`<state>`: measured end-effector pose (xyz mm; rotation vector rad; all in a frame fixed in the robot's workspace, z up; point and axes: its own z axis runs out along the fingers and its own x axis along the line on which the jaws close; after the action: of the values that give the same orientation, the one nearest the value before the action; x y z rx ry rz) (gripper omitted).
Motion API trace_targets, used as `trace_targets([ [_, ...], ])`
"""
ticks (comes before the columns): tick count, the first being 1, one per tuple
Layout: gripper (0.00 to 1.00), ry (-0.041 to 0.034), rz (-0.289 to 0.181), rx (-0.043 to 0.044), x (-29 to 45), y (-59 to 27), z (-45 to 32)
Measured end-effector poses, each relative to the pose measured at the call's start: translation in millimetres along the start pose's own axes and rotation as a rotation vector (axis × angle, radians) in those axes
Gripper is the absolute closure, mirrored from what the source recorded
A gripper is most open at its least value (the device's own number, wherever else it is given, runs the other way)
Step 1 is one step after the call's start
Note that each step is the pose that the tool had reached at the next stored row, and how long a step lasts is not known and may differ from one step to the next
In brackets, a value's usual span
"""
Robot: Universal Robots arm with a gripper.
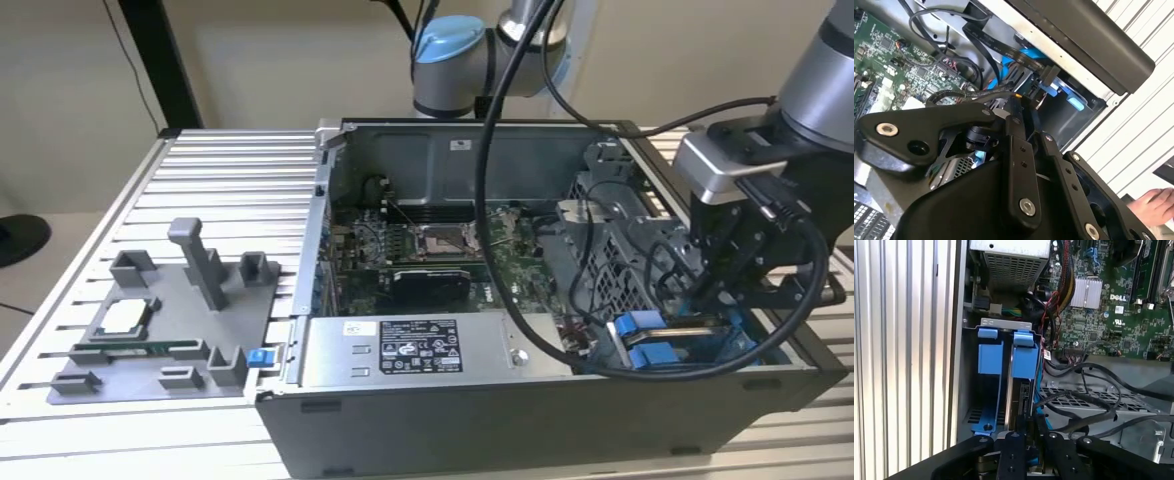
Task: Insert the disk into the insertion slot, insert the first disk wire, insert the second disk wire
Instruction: 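Insert the first disk wire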
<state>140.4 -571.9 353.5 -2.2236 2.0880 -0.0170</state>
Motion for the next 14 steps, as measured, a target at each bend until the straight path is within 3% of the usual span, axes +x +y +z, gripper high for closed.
trace_targets([
  [14, 1.0, 0.0035, 0.009, 0.0016, 0.7, -4.1, 4.0],
])
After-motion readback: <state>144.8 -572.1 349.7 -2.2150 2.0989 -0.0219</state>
